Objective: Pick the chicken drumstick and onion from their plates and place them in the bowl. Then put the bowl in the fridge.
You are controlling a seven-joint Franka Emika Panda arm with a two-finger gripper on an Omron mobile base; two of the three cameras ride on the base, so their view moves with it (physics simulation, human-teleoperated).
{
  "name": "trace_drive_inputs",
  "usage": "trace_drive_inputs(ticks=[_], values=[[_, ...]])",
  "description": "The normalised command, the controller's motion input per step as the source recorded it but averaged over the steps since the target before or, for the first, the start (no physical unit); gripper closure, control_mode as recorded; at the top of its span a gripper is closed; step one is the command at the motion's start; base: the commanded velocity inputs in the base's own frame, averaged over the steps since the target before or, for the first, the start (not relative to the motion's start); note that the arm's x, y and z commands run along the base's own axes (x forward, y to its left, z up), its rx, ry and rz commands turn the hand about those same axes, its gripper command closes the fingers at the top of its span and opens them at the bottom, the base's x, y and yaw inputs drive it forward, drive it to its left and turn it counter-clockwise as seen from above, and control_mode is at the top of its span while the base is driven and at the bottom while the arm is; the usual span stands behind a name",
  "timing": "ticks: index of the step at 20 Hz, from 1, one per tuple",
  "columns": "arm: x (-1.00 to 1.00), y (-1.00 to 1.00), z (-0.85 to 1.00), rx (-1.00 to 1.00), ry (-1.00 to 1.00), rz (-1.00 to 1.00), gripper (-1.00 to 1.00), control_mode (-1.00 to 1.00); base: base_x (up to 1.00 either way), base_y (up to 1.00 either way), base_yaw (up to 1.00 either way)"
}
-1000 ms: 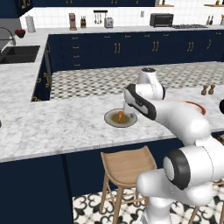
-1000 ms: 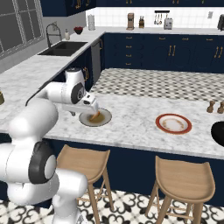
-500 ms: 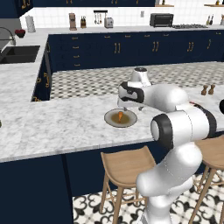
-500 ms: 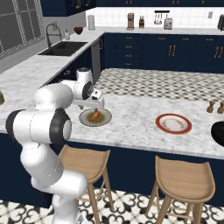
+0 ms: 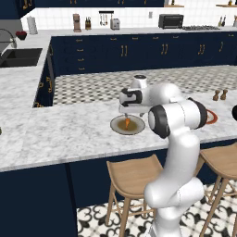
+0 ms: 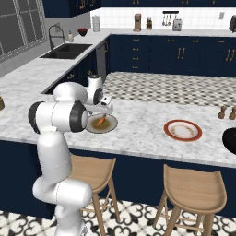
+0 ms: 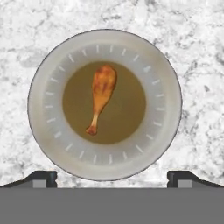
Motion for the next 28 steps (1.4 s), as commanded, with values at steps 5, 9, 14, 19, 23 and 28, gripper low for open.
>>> trace_drive_inputs(ticks=[5,9,14,19,23,28], values=[[0.56,0.01,-0.48,-0.01,0.17,0.0,-1.0,-1.0,0.0,0.0,0.0],[0.46,0.0,-0.41,-0.03,0.08,0.0,-1.0,-1.0,0.0,0.0,0.0],[0.24,0.01,-0.3,0.0,0.06,0.0,-1.0,-1.0,0.0,0.0,0.0],[0.02,0.04,-0.46,0.0,0.05,0.0,-1.0,-1.0,0.0,0.0,0.0],[0.12,0.03,-0.14,0.0,0.0,0.0,-1.0,-1.0,0.0,0.0,0.0],[0.11,0.12,-0.06,0.0,0.0,0.0,-1.0,-1.0,0.0,0.0,0.0]])
